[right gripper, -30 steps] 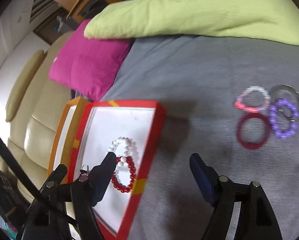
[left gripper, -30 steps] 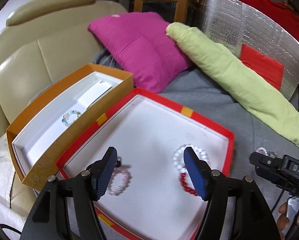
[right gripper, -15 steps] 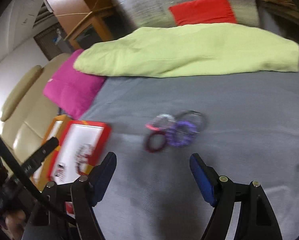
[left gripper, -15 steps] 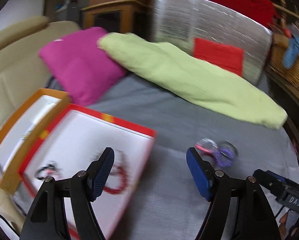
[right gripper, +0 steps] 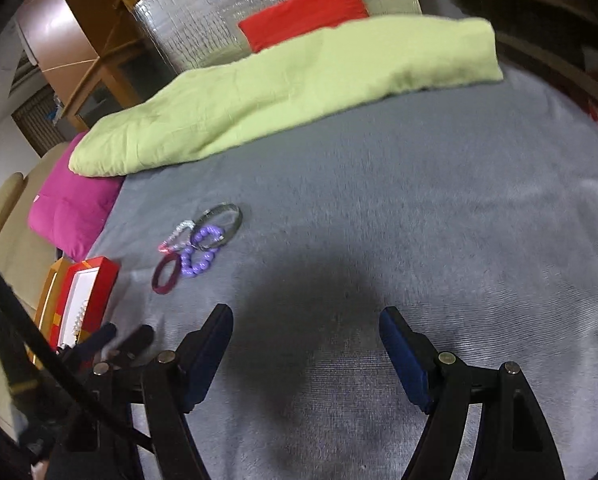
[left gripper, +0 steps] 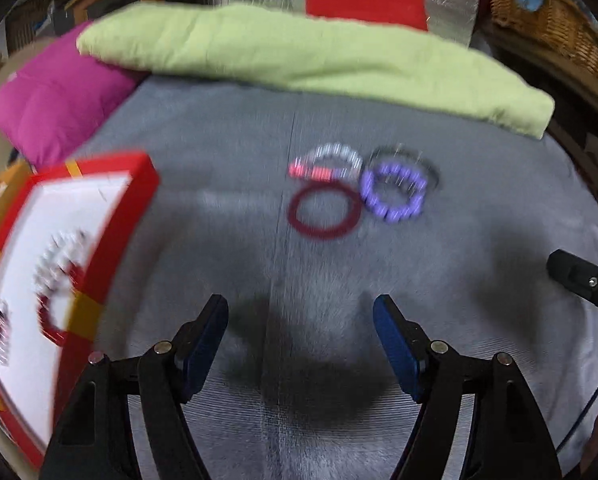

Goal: Organize jewelry
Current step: 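Move both tools back over the remaining bracelets on the bed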

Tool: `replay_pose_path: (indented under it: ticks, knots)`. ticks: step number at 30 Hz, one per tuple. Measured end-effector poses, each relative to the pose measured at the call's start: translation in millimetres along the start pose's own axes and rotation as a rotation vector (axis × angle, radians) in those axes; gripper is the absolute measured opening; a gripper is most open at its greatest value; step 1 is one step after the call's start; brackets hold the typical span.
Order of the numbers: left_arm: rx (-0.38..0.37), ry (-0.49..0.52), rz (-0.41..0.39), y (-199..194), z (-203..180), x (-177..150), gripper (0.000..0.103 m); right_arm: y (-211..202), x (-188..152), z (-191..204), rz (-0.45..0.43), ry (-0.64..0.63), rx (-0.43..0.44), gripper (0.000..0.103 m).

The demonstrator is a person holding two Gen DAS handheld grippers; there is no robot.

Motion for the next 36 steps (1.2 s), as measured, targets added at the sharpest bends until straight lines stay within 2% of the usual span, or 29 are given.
replay_pose_path:
  ticks: [1, 13, 20, 23, 27, 36]
  knots:
    - [-0.006, -0.01, -0.032, -2.1, 1.1, 1.2, 0.079, 4.6, -1.7, 0.2, 0.011, -0.003, -0.007, 0.079]
    - [-0.016, -0.023, -0.02, -5.1, -1.5, -3.7, 0.082, 14.4, -9.7, 13.2, -0.001, -0.113, -0.113, 0.081]
    - [-0.028, -0.055, -0.028, -4.0, 6.2, 1.2, 0.082, 9.2, -10.4, 8.4, -0.007, -0.085, -0.078, 0.081]
    - [0.006, -0.092, -0.044, -7.2, 17.6, 2.5, 0.082, 8.8, -11.1, 8.1, -0.007, -0.083, -0.08, 0.081]
    - [-0.006, -0.164, -0.045, -8.1, 33.3, 3.1, 0.082, 9.9, -11.9, 9.4, -0.007, -0.092, -0.092, 0.081]
    - [0.014, -0.189, -0.065, -13.1, 39.0, 4.4, 0.082, 8.9, -11.3, 8.1, -0.011, -0.081, -0.08, 0.081]
Point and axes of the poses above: each gripper's, at about its wrist camera, not at the fingertips, and y roughly the way its jaws point, z to its left, x to its top, the point moved 10 cm from there along y, roughly the way its jaws point, and after that the axes turned 10 degrees about z, right-handed, at the moved point
